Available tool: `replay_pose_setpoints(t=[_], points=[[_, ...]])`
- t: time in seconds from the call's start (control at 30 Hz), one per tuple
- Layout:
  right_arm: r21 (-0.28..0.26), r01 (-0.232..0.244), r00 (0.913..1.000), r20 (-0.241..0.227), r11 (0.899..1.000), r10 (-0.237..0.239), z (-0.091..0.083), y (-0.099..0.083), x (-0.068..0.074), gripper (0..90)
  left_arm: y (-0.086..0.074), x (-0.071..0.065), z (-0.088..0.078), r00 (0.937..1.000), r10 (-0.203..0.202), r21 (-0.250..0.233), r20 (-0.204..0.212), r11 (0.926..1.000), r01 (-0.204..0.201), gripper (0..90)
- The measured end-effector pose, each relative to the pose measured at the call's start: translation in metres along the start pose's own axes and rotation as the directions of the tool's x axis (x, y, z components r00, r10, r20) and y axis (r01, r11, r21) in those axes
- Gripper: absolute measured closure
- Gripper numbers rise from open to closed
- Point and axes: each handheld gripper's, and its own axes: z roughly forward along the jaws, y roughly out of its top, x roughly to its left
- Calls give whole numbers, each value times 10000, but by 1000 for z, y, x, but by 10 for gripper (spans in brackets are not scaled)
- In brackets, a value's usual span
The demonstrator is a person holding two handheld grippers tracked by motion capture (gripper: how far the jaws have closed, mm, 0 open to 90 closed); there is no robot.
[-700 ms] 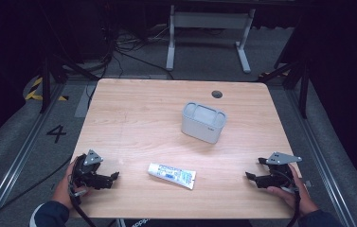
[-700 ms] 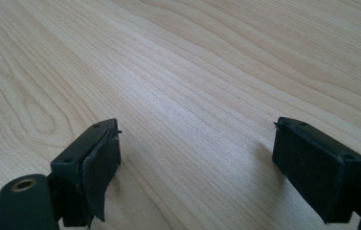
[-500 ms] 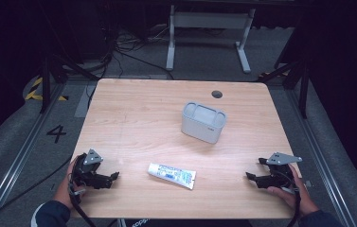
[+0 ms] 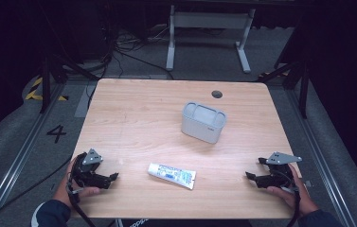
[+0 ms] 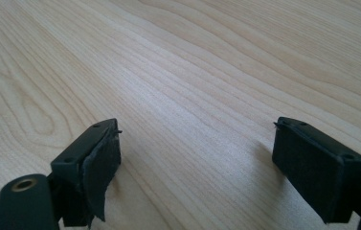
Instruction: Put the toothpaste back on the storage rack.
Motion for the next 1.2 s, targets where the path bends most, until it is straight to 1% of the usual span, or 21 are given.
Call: replay_pose_setpoints(t=[0.07,0.1,0.2,0.27,0.3,0.33,0.37,0.4,0.43,0.53,0.57,0.63,0.67,0.7,0.77,0.8,0.9,1.03,1.13,1.17,1.2], points=[[0,3,10000,-1,10000,-3,0,0,0,171,0,0,0,10000,-1,-6,28,10000,1,21],[1,6,10000,-3,10000,-6,0,0,0,171,0,-1,-1,9999,-110,119,133,9999,109,25],[0,4,10000,-1,10000,-4,0,0,0,171,0,-2,-2,9996,158,70,251,9998,-160,63],[0,2,10000,-2,10000,-2,0,0,0,171,2,-4,-3,9992,331,155,211,9993,-334,75],[1,4,10000,-2,10000,-4,0,0,0,171,3,-5,-2,9987,420,180,302,9989,-426,78],[1,4,10000,-2,10000,-4,0,0,0,171,5,-5,-3,9976,635,291,284,9975,-643,89],[1,2,10000,-3,10000,-2,0,0,0,171,7,-7,-4,9964,798,330,301,9962,-807,108],[0,3,10000,-3,10000,-3,0,0,0,170,9,-8,-5,9947,953,390,383,9945,-968,165],[0,4,10000,-1,10000,-4,0,0,0,171,12,-10,-6,9932,1132,516,254,9921,-1144,196],[1,5,10000,-4,10000,-5,0,0,0,171,17,-13,-6,9922,1221,578,269,9907,-1234,167],[-1,4,10000,-5,10000,-4,0,0,0,171,22,-15,-9,9891,1443,482,298,9882,-1457,183],[0,6,10000,-1,10000,-6,0,0,0,171,24,-16,-10,9878,1537,414,259,9871,-1547,184],[1,4,10000,-4,10000,-4,0,0,0,171,27,-17,-11,9847,1739,409,137,9838,-1744,181],[1,4,10000,-4,10000,-4,0,0,0,171,28,-17,-12,9835,1806,381,99,9828,-1808,181],[0,4,10000,-4,10000,-4,0,0,0,171,35,-20,-15,9802,1969,166,229,9802,-1973,181],[1,1,10000,-3,10000,-1,0,0,0,171,35,-20,-15,9802,1969,166,229,9802,-1973,183],[1,1,10000,-3,10000,-1,0,0,0,171,44,-25,-17,9713,2358,129,323,9716,-2363,183],[2,3,10000,-3,10000,-3,0,0,0,171,54,-31,-16,9646,2593,73,488,9656,-2600,183],[-1,3,10000,-4,10000,-3,0,0,0,171,61,-37,-15,9576,2818,211,595,9588,-2834,183],[-1,3,10000,-3,10000,-3,0,0,0,171,61,-37,-15,9576,2818,211,595,9588,-2834,183],[0,2,10000,-2,10000,-2,0,0,0,171,64,-39,-14,9555,2884,240,625,9566,-2903,179]])
